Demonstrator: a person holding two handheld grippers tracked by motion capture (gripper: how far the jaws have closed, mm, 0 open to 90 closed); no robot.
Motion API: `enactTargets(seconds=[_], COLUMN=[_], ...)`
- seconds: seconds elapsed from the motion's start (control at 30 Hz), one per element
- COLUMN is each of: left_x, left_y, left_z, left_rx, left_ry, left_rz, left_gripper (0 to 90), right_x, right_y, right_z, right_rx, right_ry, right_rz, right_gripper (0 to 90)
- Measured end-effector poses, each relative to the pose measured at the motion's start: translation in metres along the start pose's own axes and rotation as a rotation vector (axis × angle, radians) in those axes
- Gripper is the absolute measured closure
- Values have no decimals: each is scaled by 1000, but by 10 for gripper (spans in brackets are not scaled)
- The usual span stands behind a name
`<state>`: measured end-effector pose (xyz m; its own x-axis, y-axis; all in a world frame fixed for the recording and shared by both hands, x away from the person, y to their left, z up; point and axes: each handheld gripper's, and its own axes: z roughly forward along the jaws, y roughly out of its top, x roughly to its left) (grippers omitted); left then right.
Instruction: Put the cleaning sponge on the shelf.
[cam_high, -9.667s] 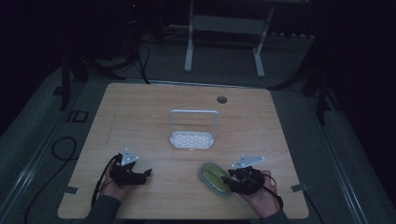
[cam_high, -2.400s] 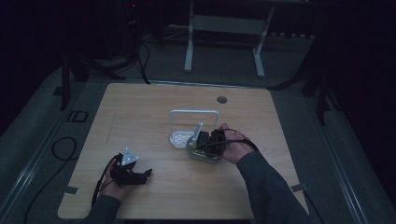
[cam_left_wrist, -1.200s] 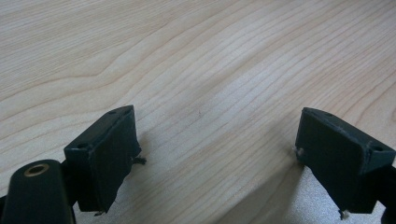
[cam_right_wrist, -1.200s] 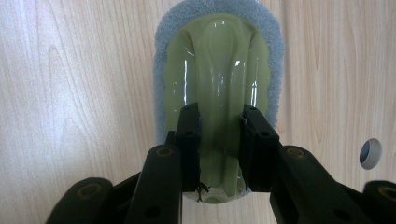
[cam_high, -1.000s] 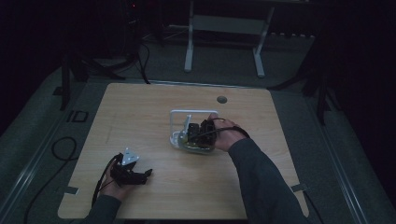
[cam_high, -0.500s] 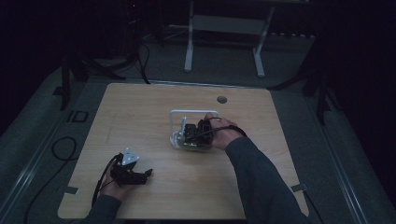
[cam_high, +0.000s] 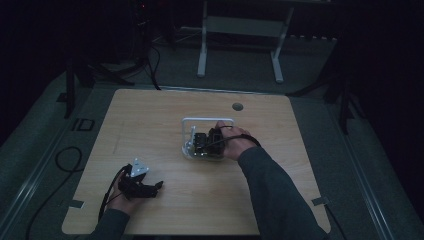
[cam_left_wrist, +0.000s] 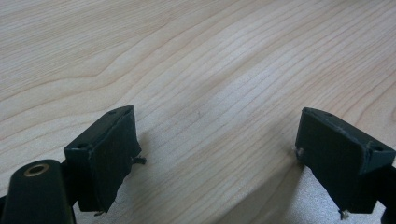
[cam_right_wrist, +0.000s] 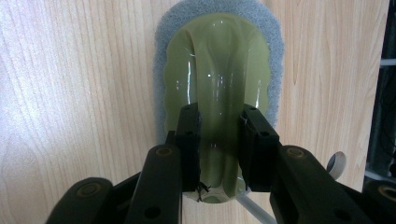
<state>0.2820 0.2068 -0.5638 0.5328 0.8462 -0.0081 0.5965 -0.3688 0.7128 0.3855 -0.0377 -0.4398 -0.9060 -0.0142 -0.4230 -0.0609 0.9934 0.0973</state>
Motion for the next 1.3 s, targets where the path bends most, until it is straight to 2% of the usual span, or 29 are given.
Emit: enactTargets(seconds=[0.5, 1.07, 1.3], left_x=[0, 0, 0], left_y=[0, 0, 0], left_z=[0, 0, 0], left_rx=[0, 0, -1], left_ry=[0, 0, 0], left_rz=[0, 0, 0], left_gripper=[133, 134, 134], right_x=[2, 6, 5], right_y=[7, 15, 15], right_z=[8, 20, 26], right_rx=[19, 53, 74], right_ry=[-14, -23, -26], right_rz=[-6, -46, -36], right_gripper=[716, 716, 716])
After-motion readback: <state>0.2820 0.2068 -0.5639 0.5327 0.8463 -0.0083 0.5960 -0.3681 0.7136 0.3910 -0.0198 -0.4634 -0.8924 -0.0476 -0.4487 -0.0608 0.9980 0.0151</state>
